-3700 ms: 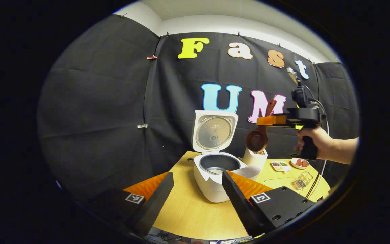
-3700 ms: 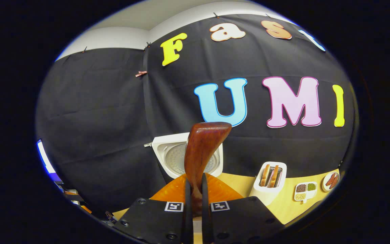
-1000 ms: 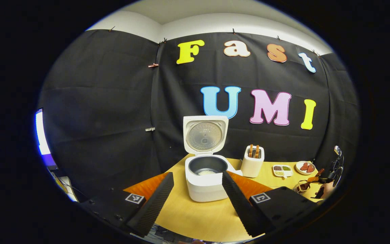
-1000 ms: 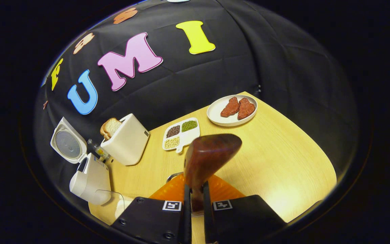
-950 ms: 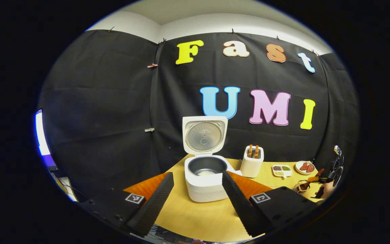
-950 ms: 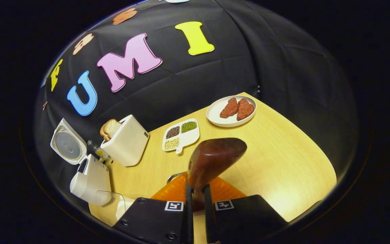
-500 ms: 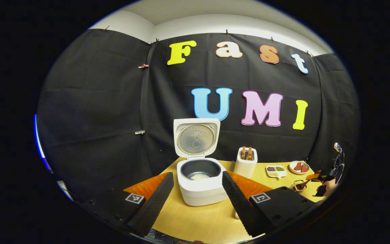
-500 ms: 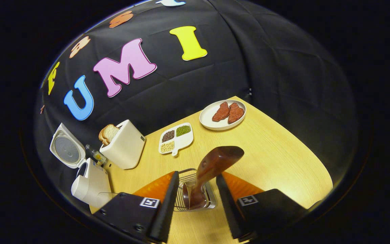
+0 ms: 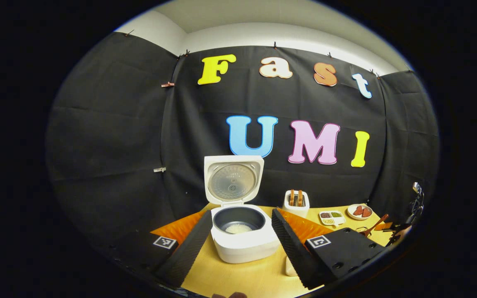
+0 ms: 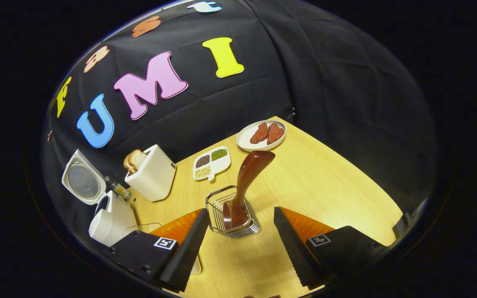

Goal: Close the left gripper, press the button to open the rice cooker; take a wooden spoon from the chopstick holder with the right hand, scoop a spoonful of rice and pour it into the rice cooker, then put the wooden spoon back into the chopstick holder.

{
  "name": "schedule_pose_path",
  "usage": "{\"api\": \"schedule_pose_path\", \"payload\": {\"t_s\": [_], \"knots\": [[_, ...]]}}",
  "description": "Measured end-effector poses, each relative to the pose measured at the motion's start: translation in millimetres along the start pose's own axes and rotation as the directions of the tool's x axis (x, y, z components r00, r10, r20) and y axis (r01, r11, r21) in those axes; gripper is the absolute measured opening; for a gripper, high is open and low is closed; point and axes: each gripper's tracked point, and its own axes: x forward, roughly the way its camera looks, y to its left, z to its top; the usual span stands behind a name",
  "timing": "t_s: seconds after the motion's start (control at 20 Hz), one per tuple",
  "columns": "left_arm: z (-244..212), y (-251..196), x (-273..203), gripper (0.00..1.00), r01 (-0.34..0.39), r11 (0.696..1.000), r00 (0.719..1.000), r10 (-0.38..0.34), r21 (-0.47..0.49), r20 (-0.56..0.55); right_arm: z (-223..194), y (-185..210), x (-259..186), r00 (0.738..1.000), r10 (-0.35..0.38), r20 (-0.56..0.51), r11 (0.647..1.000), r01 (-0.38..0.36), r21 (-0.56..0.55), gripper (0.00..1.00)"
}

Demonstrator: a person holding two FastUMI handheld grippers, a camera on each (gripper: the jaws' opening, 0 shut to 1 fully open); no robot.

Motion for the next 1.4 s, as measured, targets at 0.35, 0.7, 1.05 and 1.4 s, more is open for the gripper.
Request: {"api": "schedule_pose_path", "payload": {"t_s": [0.35, 0.7, 1.05, 1.4], "knots": [[61, -14, 59, 0.98, 0.076, 0.996, 0.989, -0.081, 0.048, 0.122, 28, 31, -64, 0.993, 0.026, 0.115, 0.998, -0.019, -0.067, 0.98], [123, -3, 150, 0.98, 0.043, 0.999, 0.976, -0.045, 0.013, 0.213, 70, 73, -111, 0.971, 0.077, 0.225, 0.995, -0.061, -0.074, 0.98], [149, 7, 251, 0.98, 0.011, 0.999, 0.967, -0.021, 0.040, 0.254, 87, 68, -144, 0.953, 0.037, 0.300, 0.998, -0.019, -0.061, 0.98], [138, 28, 340, 0.98, -0.022, 0.997, 0.974, 0.004, 0.076, 0.226, 68, 47, -171, 0.947, -0.050, 0.316, 0.994, 0.078, -0.076, 0.98]]}}
